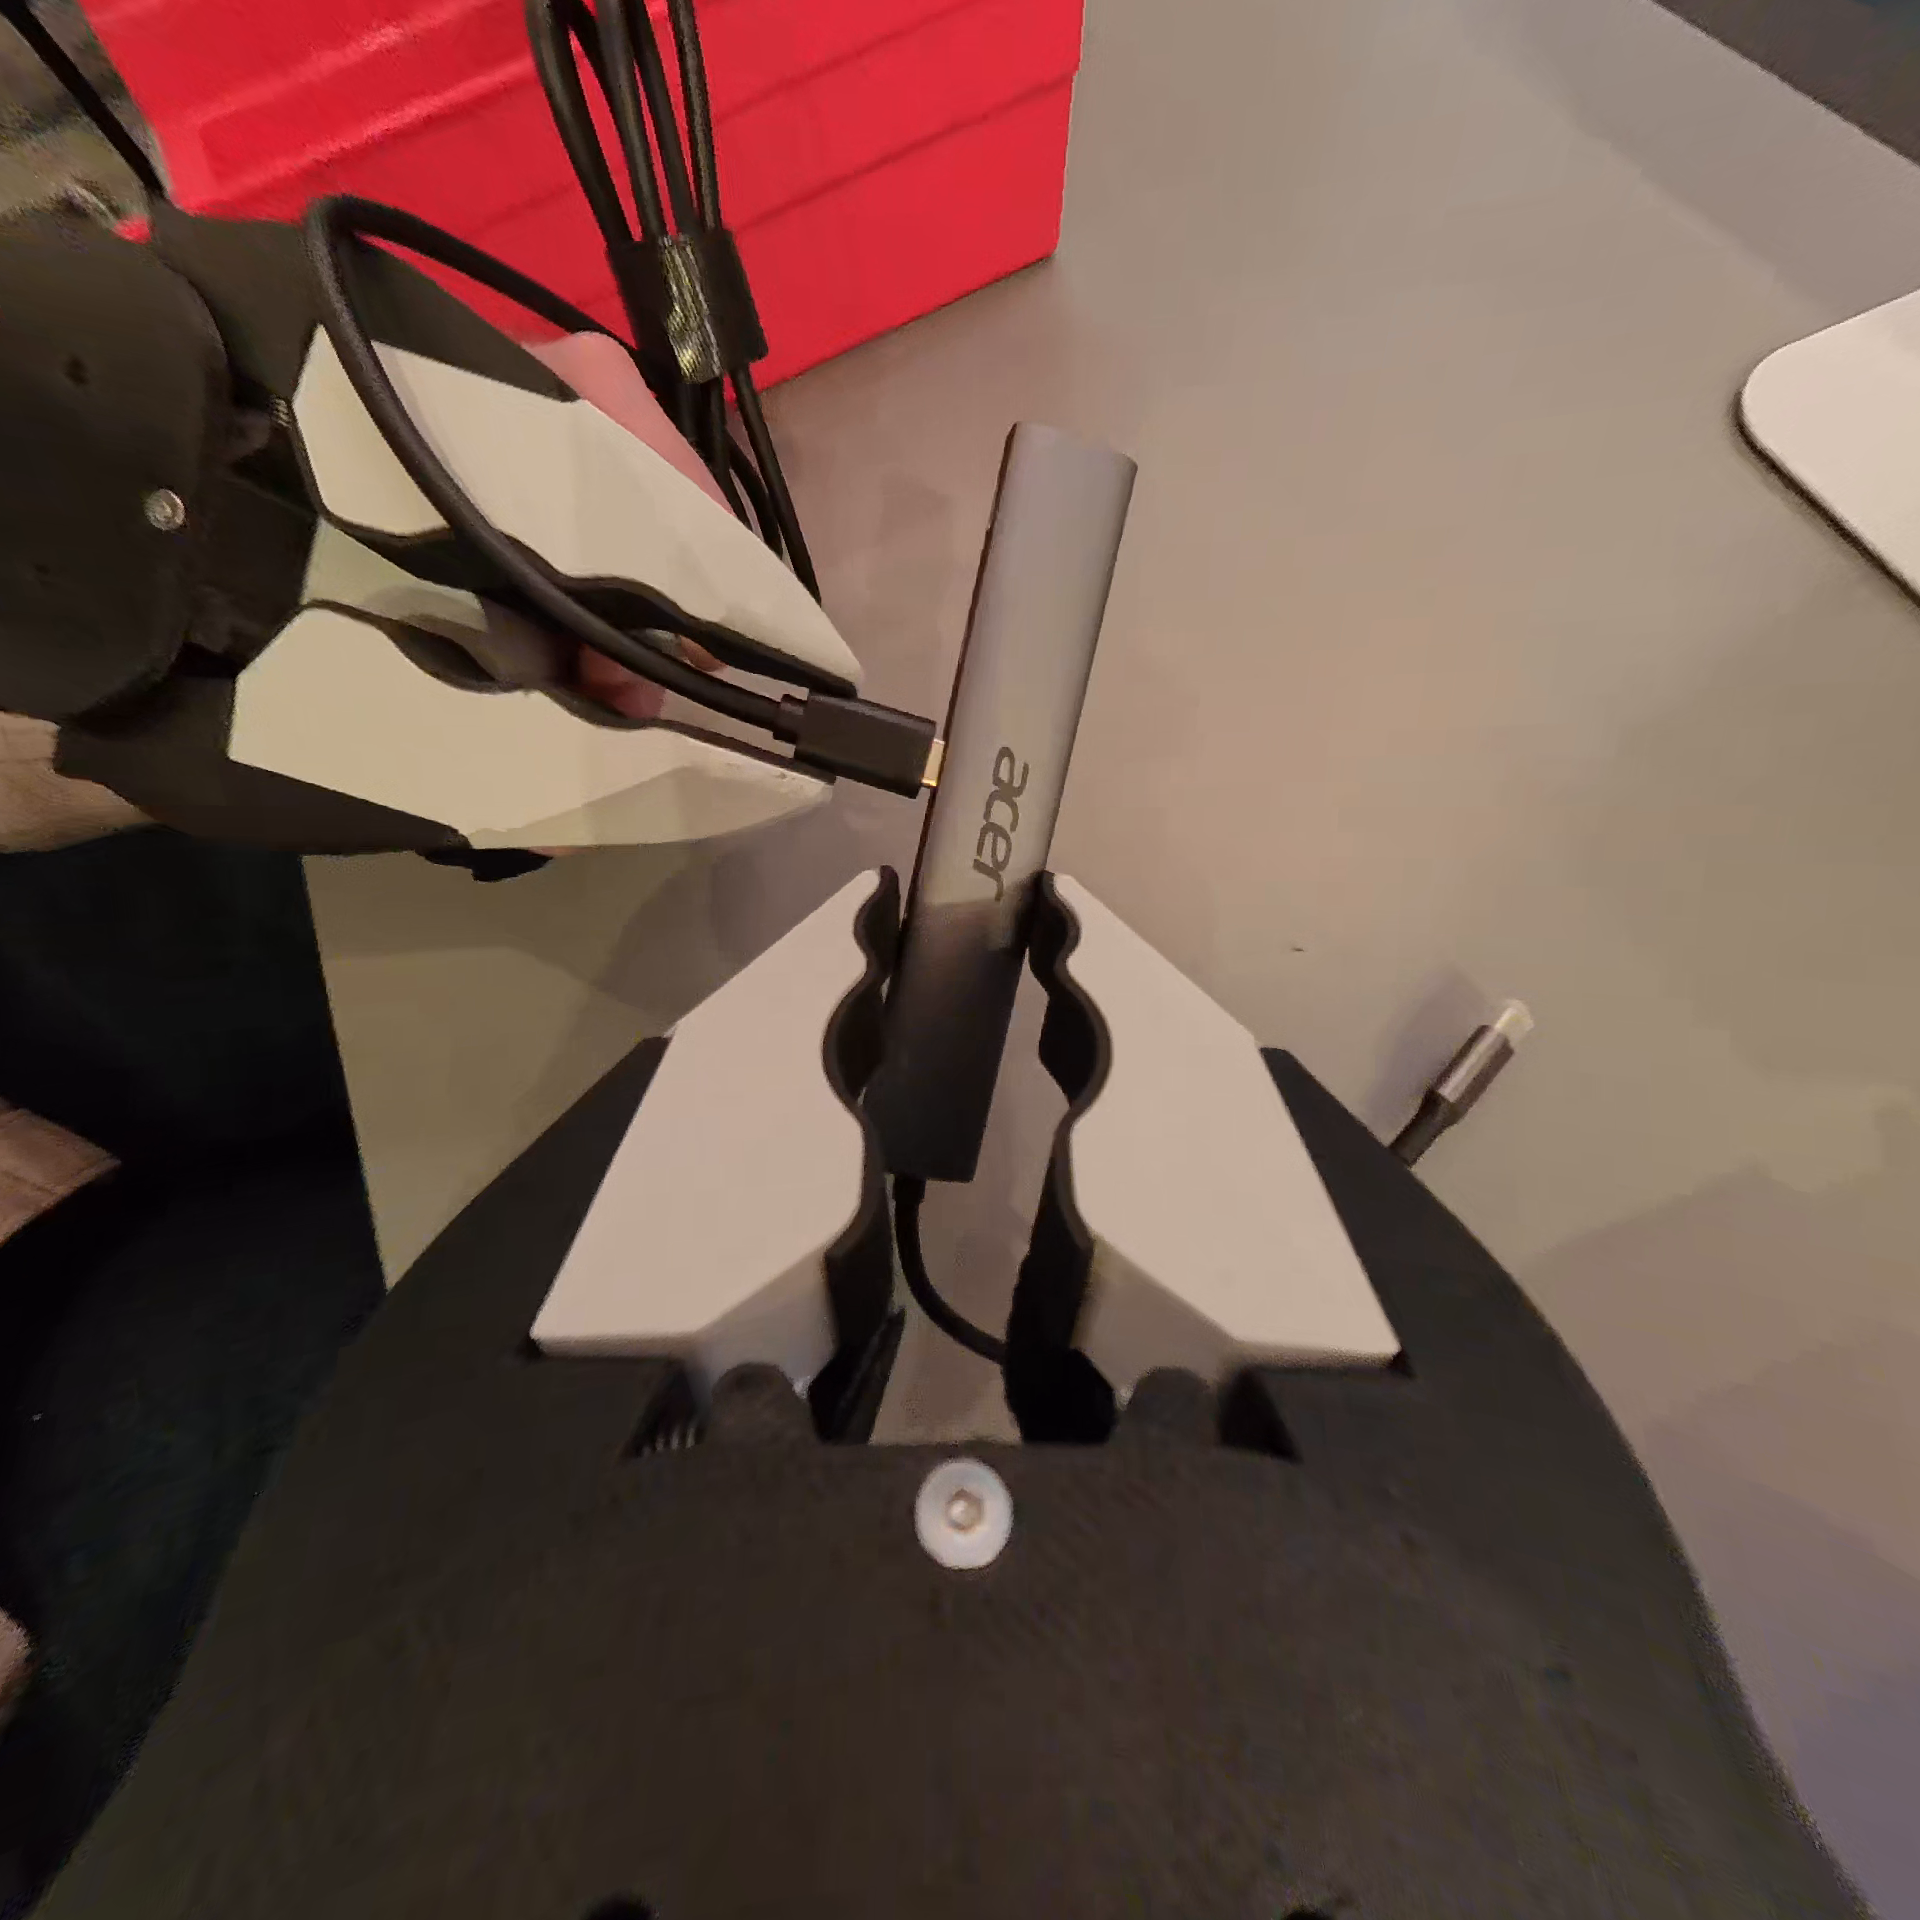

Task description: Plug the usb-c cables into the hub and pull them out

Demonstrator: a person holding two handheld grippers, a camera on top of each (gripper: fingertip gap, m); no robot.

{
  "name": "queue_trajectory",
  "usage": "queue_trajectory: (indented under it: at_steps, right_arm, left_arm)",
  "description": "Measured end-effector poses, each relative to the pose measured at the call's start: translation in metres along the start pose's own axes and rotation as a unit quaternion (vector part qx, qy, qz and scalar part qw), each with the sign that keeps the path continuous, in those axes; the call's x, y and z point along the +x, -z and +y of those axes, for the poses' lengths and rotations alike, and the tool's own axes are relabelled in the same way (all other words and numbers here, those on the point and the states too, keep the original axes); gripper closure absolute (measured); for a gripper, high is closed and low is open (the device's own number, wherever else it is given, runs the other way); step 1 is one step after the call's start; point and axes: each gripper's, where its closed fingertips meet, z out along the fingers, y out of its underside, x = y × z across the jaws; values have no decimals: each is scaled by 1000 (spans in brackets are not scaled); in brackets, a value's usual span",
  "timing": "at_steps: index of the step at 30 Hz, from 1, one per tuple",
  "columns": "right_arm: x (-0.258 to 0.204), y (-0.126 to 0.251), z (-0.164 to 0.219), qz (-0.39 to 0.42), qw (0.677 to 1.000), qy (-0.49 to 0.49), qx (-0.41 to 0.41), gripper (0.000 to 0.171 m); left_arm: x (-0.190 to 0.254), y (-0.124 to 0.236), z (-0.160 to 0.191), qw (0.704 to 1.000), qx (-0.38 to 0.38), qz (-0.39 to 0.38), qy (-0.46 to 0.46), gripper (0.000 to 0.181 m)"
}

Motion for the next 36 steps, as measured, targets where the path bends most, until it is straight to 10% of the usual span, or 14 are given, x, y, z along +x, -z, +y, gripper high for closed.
queue_trajectory:
  at_steps: [27, 36]
  right_arm:
    - [15, 29, -17, 74, 995, 63, 3, 138]
    - [2, 29, -24, 197, 911, 358, -50, 119]
  left_arm:
    - [-16, -8, 11, 997, -31, -19, 63, 169]
    - [-32, -9, 9, 961, -41, 36, 271, 169]
